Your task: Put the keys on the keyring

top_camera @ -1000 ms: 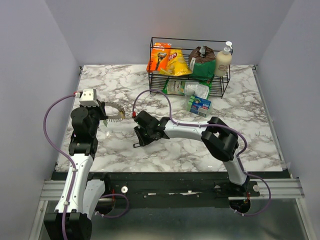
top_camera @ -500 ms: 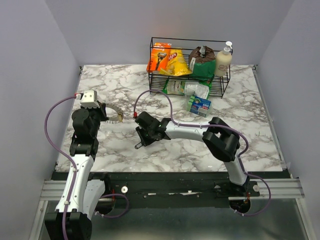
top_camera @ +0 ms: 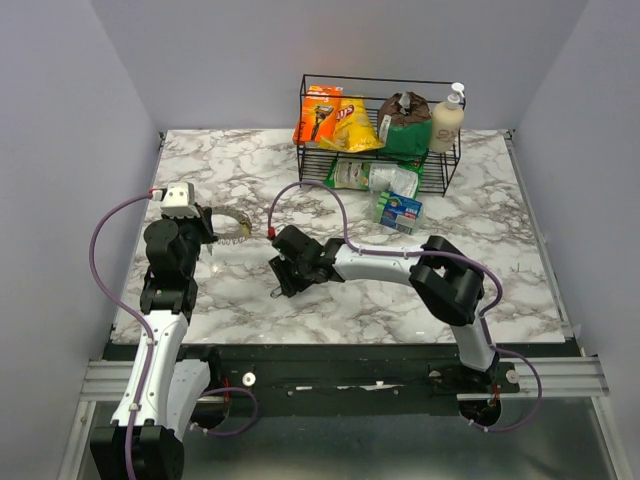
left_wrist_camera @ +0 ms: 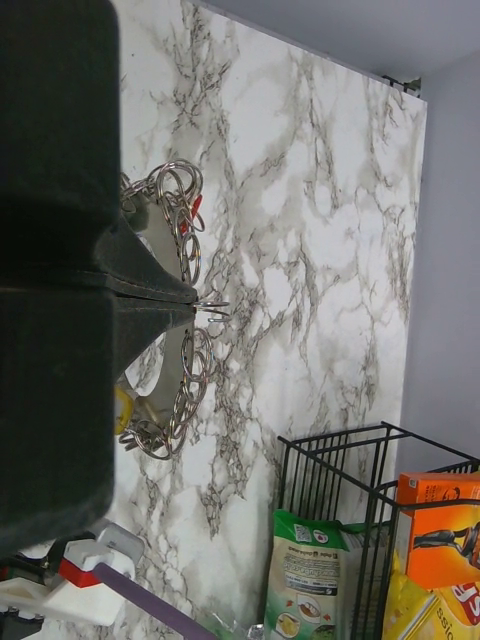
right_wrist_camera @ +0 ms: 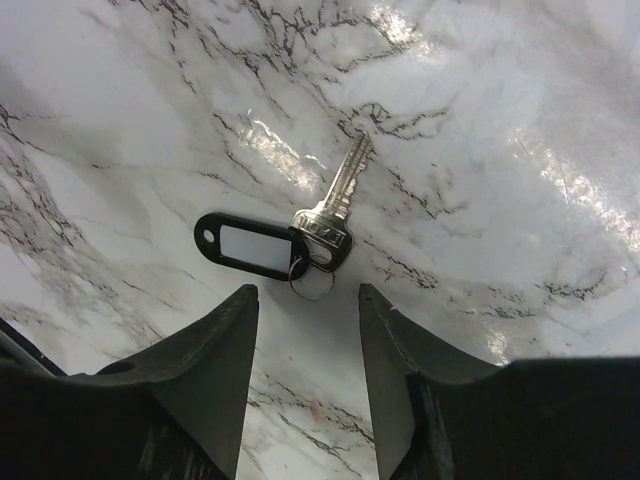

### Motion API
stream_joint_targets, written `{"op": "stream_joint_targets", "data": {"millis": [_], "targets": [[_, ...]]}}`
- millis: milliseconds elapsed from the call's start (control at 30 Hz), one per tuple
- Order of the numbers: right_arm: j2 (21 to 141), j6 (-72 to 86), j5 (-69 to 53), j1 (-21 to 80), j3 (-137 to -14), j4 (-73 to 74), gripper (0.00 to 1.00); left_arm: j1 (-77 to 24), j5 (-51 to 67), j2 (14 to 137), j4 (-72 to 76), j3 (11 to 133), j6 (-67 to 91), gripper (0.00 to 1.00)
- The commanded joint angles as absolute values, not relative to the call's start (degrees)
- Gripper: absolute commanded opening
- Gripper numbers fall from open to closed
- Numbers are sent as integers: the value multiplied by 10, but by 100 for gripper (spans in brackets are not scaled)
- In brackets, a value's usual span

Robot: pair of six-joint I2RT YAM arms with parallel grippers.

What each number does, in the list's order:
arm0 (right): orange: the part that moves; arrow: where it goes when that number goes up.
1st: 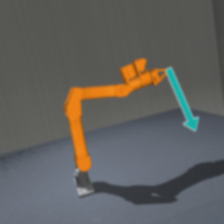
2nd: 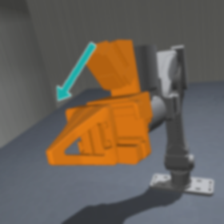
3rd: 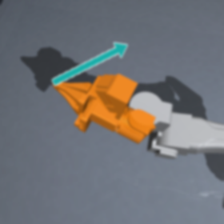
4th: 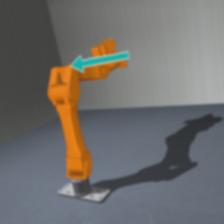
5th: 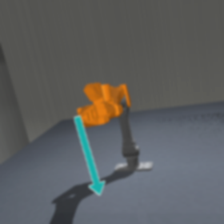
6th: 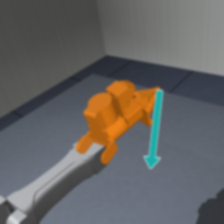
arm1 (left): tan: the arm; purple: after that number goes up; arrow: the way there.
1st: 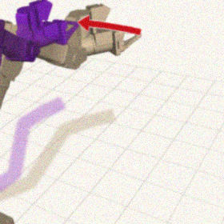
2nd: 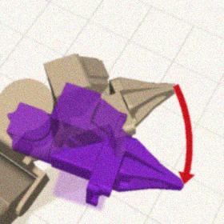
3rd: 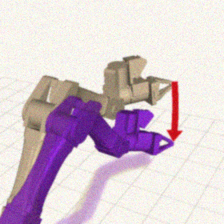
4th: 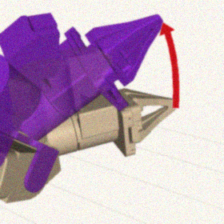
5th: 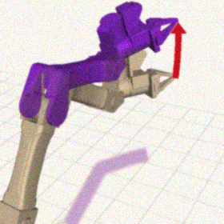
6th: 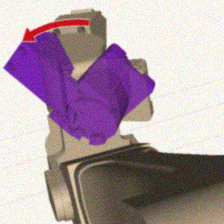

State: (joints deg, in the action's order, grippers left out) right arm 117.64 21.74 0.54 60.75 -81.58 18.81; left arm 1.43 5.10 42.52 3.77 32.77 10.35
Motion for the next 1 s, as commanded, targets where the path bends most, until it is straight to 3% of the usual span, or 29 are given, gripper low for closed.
{"op": "stream_joint_targets", "data": {"millis": [0,267,533,967], "targets": [[1209,204,25,618,-837,188,53,18,61,412,78,326,105,0],[1232,199,32,621,-851,198,48,18,64,411,82,324,105,0],[1227,203,23,621,-832,201,29,18,64,409,81,323,105,0],[1167,204,50,622,-817,204,10,18,68,406,81,323,105,0]]}}
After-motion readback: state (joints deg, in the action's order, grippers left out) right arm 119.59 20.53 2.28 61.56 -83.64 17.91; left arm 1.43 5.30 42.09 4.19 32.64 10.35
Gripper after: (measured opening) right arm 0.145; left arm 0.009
